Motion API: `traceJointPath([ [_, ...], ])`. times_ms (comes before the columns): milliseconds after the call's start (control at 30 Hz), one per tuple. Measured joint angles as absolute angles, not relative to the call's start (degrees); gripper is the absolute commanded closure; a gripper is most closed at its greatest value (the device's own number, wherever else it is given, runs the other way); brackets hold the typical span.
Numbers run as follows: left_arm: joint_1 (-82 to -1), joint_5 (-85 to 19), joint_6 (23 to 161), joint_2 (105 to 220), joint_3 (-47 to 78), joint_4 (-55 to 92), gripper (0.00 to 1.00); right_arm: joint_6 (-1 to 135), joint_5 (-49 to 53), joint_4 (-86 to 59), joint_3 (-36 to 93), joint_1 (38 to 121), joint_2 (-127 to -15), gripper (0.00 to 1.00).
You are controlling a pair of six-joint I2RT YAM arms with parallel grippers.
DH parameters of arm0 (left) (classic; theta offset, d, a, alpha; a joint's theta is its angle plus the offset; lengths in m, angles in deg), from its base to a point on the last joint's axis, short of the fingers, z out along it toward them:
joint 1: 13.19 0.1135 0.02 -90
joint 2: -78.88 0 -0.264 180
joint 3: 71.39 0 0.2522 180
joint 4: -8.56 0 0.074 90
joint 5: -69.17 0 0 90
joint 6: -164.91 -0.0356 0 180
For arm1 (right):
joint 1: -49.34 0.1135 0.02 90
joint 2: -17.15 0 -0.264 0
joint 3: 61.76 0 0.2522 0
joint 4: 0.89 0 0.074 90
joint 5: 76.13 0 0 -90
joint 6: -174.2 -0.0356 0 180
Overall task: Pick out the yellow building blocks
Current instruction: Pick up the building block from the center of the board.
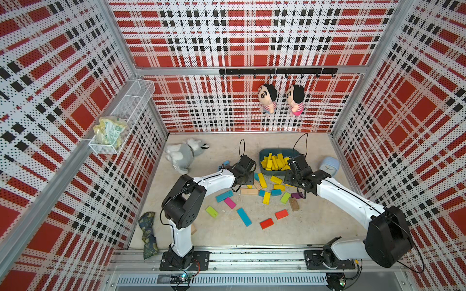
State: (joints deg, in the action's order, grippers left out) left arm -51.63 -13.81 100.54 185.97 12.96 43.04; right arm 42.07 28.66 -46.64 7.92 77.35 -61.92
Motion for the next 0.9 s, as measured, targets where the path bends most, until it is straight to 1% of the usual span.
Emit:
traceJointPath([
  [67,-51.41,-14.51,94.24,185.86,13.15,43.41,0.34,42.29,28.77,-46.69,7.92,77.35,-61.77,0.48],
  [167,-50.82,-15.73,83.05,185.10,13.00,44.24,0.33,42.79,29.01,-46.90,7.92,77.35,-61.38,0.48],
  [300,-48.68,-20.63,64.17,182.06,11.91,44.54,0.32,43.43,29.14,-47.65,7.92,77.33,-60.59,0.48],
  [400,-47.47,-22.03,50.81,180.40,11.71,44.72,0.33,44.15,29.27,-48.46,8.25,77.28,-60.52,0.48],
  [500,-47.34,-22.38,40.60,181.58,13.24,46.12,0.33,44.52,29.51,-49.24,8.75,77.28,-60.50,0.48],
  [700,-47.34,-22.16,27.14,187.85,16.19,47.01,0.31,44.56,29.60,-52.13,10.26,77.26,-60.22,0.48],
  [900,-47.28,-23.66,17.02,188.75,16.39,47.67,0.30,44.21,30.06,-54.97,10.70,77.26,-58.99,0.48],
])
